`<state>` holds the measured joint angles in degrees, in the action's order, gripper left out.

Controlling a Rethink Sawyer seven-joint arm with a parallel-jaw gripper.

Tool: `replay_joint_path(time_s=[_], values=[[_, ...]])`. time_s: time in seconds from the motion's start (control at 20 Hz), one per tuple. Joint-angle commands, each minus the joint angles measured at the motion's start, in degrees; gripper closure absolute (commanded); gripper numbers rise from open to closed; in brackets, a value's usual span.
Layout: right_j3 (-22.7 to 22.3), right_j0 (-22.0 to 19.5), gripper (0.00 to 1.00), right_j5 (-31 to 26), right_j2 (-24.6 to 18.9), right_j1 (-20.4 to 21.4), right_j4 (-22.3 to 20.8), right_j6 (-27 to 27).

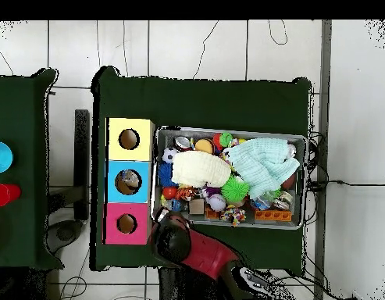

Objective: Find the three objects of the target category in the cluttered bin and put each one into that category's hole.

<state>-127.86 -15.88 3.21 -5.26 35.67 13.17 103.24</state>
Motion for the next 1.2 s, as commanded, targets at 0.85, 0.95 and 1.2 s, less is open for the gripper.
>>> replay_joint_path(time_s=[0.85,0.95,1.2], values=[[4.85,0.07,0.00,5.32,-7.87,-3.18,1.17,12.95],[4.92,0.29,0.00,4.70,-7.58,-2.85,1.31,12.63],[5.06,0.25,0.00,3.04,-7.13,-1.69,1.46,11.84]])
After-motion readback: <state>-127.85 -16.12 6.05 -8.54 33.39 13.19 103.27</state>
